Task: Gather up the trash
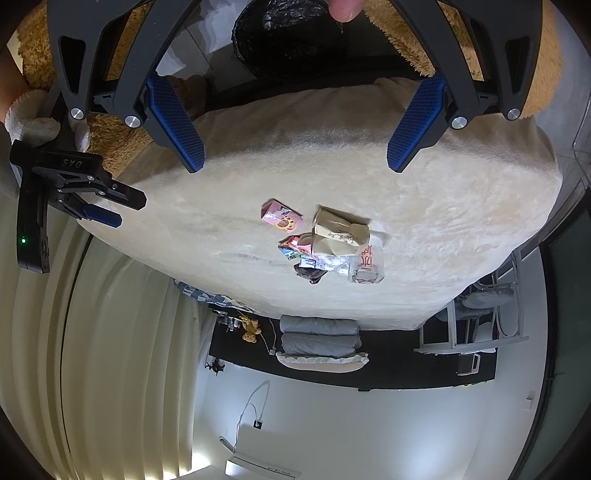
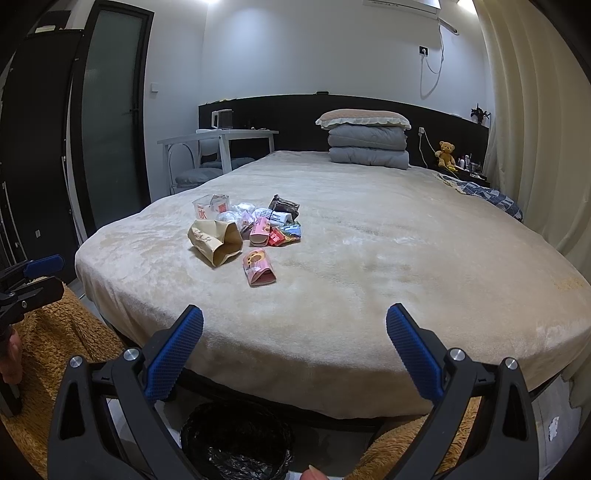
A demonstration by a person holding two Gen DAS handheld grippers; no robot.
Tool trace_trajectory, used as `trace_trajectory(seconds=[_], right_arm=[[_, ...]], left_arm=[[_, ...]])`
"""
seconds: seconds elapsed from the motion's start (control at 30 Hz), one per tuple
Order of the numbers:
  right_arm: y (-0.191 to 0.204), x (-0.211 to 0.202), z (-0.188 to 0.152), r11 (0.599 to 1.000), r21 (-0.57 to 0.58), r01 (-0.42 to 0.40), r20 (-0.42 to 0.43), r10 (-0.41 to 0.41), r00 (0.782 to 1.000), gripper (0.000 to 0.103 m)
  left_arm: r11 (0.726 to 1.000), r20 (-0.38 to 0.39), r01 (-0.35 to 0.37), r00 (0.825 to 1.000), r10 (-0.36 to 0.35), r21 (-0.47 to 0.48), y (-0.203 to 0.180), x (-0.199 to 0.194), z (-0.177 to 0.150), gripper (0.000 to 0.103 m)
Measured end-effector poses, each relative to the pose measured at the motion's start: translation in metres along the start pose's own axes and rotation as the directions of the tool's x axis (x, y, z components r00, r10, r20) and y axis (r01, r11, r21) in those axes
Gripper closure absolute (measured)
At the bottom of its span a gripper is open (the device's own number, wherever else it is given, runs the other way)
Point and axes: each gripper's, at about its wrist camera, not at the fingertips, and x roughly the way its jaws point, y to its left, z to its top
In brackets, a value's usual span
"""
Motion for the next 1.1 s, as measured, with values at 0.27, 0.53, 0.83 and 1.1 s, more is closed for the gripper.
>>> trace_trajectory(seconds=[0.27,0.53,0.83,1.1], right_arm=[[0.000,-0.002,0.001,1.000,-0.007,0.002,0.002,-0.001,1.000,0.005],[-0.004,0.006,0.002,1.000,0.002,-0.011,-0.030,0.011,0.999,0.005],[-0.003,0.006,0.001,0.999,0.010,-0.034,-0.030,0.034,0.999,0.005],[0.003,0.025,0.010,0.994,0.008,-0.107,-0.073,0.107,0.992,0.005]], left_arm=[[1.000,0.002,-0.002,1.000,0.002,0.006,0.002,-0.001,-0.001,0.007],[1.000,0.009,0.011,1.000,-0.011,-0.006,0.008,-0.005,0.001,0.007],[0.994,0.013,0.047,0.999,-0.046,-0.102,0.022,-0.009,0.001,0.007],[0.983,0.008,0.057,0.998,-0.056,-0.174,0.039,-0.001,0.012,0.007]])
